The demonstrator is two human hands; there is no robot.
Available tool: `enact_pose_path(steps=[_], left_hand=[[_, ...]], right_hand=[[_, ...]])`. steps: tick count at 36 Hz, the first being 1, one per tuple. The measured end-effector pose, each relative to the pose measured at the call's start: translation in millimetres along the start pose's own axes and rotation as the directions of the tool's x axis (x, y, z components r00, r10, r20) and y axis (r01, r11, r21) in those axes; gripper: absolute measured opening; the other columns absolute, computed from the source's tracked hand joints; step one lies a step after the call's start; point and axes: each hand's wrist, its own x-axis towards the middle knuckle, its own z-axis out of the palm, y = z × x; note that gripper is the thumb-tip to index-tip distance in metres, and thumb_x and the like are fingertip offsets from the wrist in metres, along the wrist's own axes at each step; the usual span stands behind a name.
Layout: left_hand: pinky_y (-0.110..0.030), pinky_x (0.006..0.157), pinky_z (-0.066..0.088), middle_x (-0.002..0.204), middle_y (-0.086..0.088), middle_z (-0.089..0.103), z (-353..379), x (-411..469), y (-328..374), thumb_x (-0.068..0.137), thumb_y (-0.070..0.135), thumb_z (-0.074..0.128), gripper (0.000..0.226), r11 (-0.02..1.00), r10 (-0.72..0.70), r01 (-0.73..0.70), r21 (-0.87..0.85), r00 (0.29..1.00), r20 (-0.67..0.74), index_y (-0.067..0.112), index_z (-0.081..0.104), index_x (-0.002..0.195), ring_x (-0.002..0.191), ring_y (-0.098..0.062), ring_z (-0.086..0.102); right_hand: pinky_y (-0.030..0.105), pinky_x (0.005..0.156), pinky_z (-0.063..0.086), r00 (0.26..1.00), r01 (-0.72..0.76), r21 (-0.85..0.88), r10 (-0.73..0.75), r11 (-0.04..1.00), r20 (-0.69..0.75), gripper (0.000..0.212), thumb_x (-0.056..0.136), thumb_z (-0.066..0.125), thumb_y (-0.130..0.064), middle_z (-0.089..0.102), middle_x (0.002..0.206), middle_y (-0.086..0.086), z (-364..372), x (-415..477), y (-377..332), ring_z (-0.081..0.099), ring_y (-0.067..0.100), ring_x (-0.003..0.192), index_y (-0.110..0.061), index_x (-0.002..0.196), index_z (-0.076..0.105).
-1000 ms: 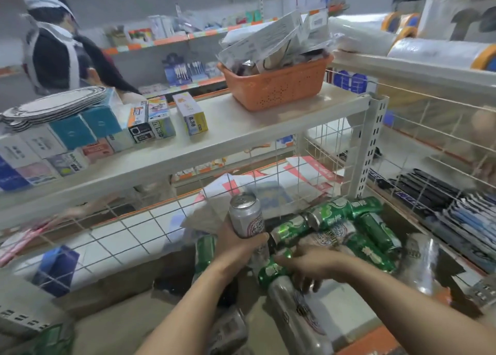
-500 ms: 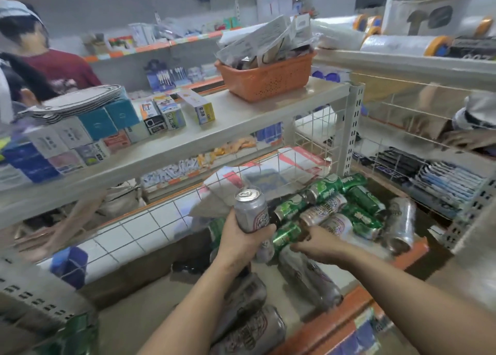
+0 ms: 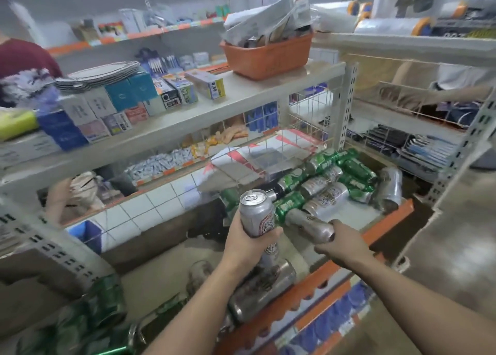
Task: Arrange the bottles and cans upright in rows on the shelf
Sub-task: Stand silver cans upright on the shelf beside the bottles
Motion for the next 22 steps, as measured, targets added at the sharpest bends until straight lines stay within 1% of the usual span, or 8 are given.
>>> enact_pose_path(steps=[3, 7, 9, 11, 16, 17, 19, 22], left_hand=[[-0.030, 0.085, 0.061, 0.109, 0.009, 0.075, -0.9, -2.6, 10.0, 0.068, 0.022, 0.095, 0.064, 1.000, 0.020, -0.020, 0.008, 0.999, -0.030, 0.029, 0.062, 0.122, 0.102, -0.008, 0.071], [-0.016, 0.070, 0.056, 0.104, 0.006, 0.076, 3.4, -2.6, 22.6, 0.071, 0.010, 0.091, 0.056, 0.999, 0.031, -0.032, -0.014, 0.996, -0.086, 0.023, 0.062, 0.118, 0.096, -0.007, 0.072], [-0.016, 0.071, 0.056, 0.103, 0.006, 0.076, 6.4, -2.3, 25.6, 0.072, 0.009, 0.091, 0.055, 0.999, 0.033, -0.034, -0.017, 0.995, -0.090, 0.024, 0.062, 0.117, 0.096, -0.008, 0.072], [-0.016, 0.072, 0.057, 0.104, 0.008, 0.075, 8.9, -1.5, 27.2, 0.072, 0.011, 0.091, 0.056, 1.000, 0.029, -0.030, -0.008, 0.995, -0.097, 0.027, 0.062, 0.118, 0.096, -0.005, 0.071], [-0.017, 0.073, 0.058, 0.105, 0.009, 0.075, 15.8, 2.8, 21.5, 0.073, 0.010, 0.091, 0.057, 1.000, 0.021, -0.023, -0.011, 0.990, -0.138, 0.027, 0.061, 0.118, 0.096, -0.003, 0.071], [-0.021, 0.076, 0.059, 0.104, 0.009, 0.075, 17.8, 4.6, 19.2, 0.072, 0.011, 0.091, 0.056, 1.000, 0.017, -0.018, -0.011, 0.988, -0.152, 0.028, 0.062, 0.116, 0.098, -0.004, 0.071], [-0.034, 0.084, 0.062, 0.104, 0.006, 0.076, 21.1, 8.2, 13.5, 0.069, 0.013, 0.093, 0.056, 1.000, -0.005, 0.002, -0.015, 0.981, -0.192, 0.029, 0.063, 0.114, 0.102, -0.014, 0.072], [-0.048, 0.089, 0.061, 0.107, 0.000, 0.075, 25.2, 8.9, 6.5, 0.062, 0.019, 0.095, 0.062, 0.999, -0.040, 0.035, -0.023, 0.970, -0.240, 0.028, 0.065, 0.115, 0.105, -0.023, 0.071]], right_hand=[[0.028, 0.052, 0.041, 0.987, 0.099, 0.096, -0.086, 0.990, -0.134, 0.036, 0.065, 0.082, -0.037, 0.062, 0.077, -0.008, -23.0, 2.2, -15.2, 0.058, 0.008, 0.069, -0.025, 0.087, 0.057], [0.037, 0.063, 0.056, 0.980, 0.155, 0.211, -0.122, 0.965, -0.160, 0.044, 0.051, 0.085, -0.046, 0.069, 0.077, -0.007, -33.9, 20.2, -29.5, 0.065, 0.015, 0.073, -0.023, 0.085, 0.068], [0.038, 0.067, 0.059, 0.990, 0.122, 0.283, -0.095, 0.951, -0.108, 0.060, 0.044, 0.083, -0.055, 0.070, 0.084, -0.004, -21.7, 35.9, -20.2, 0.068, 0.017, 0.080, -0.022, 0.093, 0.069], [0.044, 0.081, 0.061, 0.996, 0.080, 0.390, -0.056, 0.917, -0.071, 0.079, 0.046, 0.086, -0.060, 0.068, 0.104, 0.000, -5.9, 46.6, -5.9, 0.067, 0.019, 0.094, -0.026, 0.113, 0.062], [0.046, 0.099, 0.056, 0.989, 0.040, 0.698, -0.126, 0.715, 0.072, 0.085, 0.065, 0.097, -0.018, 0.071, 0.116, 0.006, 6.5, 34.5, 9.5, 0.070, 0.022, 0.107, -0.016, 0.134, 0.047], [0.045, 0.099, 0.056, 0.986, 0.029, 0.737, -0.139, 0.676, 0.088, 0.086, 0.066, 0.097, -0.013, 0.073, 0.116, 0.006, 9.6, 35.8, 12.8, 0.071, 0.024, 0.108, -0.014, 0.136, 0.047], [0.034, 0.087, 0.060, 0.979, 0.018, 0.778, -0.169, 0.628, 0.113, 0.072, 0.067, 0.094, -0.005, 0.075, 0.108, 0.004, 10.3, 38.1, 12.5, 0.072, 0.021, 0.103, -0.016, 0.126, 0.055], [0.024, 0.070, 0.058, 0.966, 0.020, 0.767, -0.209, 0.641, 0.150, 0.064, 0.066, 0.095, -0.004, 0.076, 0.099, 0.000, 12.8, 46.1, 14.0, 0.073, 0.014, 0.092, -0.020, 0.118, 0.061]])
